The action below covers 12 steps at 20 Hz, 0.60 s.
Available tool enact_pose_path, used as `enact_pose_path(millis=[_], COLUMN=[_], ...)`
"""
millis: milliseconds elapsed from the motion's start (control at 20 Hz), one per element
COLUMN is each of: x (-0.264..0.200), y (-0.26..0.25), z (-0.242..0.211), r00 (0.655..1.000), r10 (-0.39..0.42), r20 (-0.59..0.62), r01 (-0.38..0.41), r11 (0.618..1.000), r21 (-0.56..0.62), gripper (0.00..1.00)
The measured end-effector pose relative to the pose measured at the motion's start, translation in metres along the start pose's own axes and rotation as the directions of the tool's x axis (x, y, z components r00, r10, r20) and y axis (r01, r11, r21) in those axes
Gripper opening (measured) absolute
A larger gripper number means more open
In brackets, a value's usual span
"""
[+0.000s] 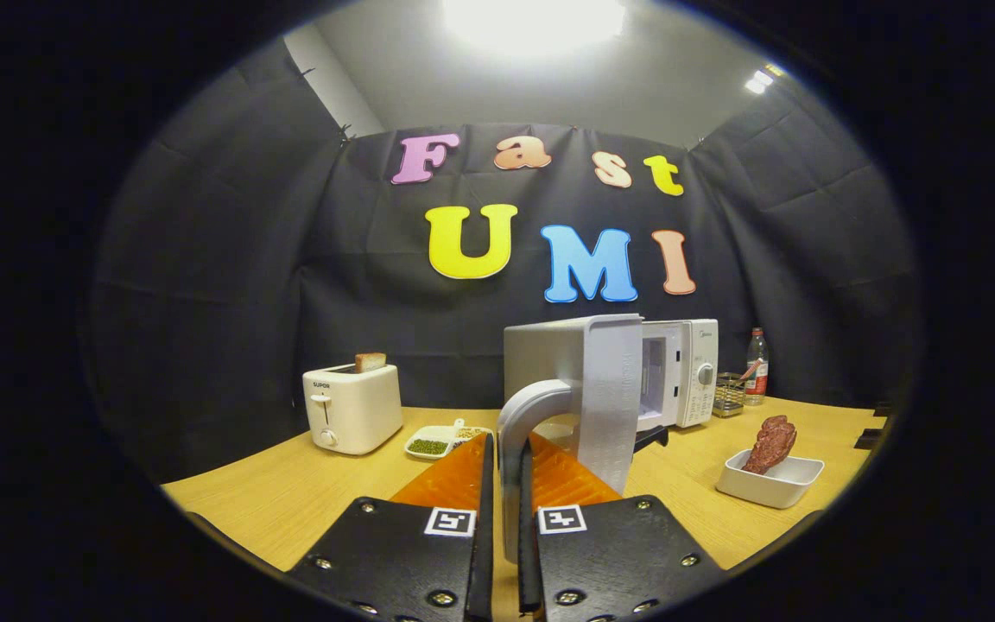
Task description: Open the microwave, put the food inside, and close the microwave door.
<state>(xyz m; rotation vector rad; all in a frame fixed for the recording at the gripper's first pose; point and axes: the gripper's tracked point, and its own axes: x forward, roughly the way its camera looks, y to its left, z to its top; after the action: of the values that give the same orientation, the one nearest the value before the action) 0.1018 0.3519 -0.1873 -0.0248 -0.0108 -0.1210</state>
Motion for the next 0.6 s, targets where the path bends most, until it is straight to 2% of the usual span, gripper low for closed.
enact_pose_path(millis=[150, 350, 450, 550, 600], x=[0.002, 0.000, -0.010, -0.026, -0.035], y=[0.015, 0.008, 0.008, -0.002, -0.002], z=[-0.004, -0.004, -0.001, 0.019, 0.031], r00=[0.999, 0.998, 0.995, 0.997, 0.995], r10=[-0.036, -0.017, 0.046, 0.061, 0.096], r20=[-0.020, -0.058, -0.086, -0.053, -0.018], r01=[0.036, 0.017, -0.043, -0.058, -0.095], r11=[0.999, 1.000, 0.999, 0.997, 0.994], r21=[0.008, 0.004, 0.031, 0.045, 0.055], gripper=[0.12, 0.12, 0.26, 0.62, 0.68])
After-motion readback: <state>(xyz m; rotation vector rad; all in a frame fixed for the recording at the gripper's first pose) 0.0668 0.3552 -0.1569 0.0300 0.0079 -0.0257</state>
